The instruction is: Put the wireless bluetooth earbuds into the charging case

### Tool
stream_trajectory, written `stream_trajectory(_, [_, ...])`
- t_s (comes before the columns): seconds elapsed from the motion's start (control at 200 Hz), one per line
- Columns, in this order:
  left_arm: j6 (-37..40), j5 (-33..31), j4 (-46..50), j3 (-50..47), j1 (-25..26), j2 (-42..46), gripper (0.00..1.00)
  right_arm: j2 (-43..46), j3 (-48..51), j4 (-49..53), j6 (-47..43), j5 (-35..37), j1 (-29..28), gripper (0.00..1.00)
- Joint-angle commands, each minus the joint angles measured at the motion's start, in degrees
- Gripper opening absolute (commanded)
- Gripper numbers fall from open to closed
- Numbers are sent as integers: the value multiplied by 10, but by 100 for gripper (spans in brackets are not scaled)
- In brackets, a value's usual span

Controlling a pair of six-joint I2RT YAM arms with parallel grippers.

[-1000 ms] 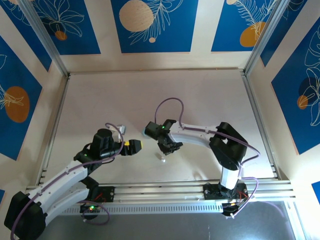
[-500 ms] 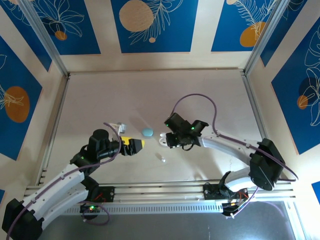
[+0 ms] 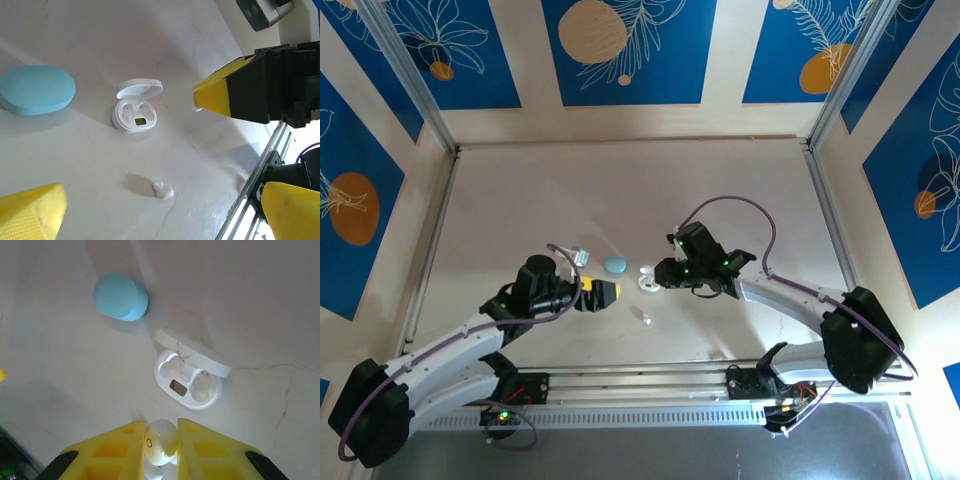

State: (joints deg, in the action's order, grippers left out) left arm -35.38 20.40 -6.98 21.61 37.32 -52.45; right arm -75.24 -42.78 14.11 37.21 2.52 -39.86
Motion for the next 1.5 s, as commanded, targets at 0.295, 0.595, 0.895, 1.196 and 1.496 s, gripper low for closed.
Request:
stream_trajectory(0.295, [9,0,-59,0,6,-35,100,-28,29,-58,-2,8,-2,20])
stream_trajectory(0.595, [7,-3,-56,-3,7,-26,100,-46,28,-70,-2,31,-17,20])
stream_trajectory(0.895, [8,5,-56,-7,10,-30,100,-70,19,-71,-3,54,-28,20])
stream_trajectory(1.196, [9,4,-51,-5,13,-28,100,-84,10,-77,-5,63,-30,20])
stream_trajectory(1.496, [12,5,-49,-4,14,-28,100,-95,3,-83,-6,60,-31,20])
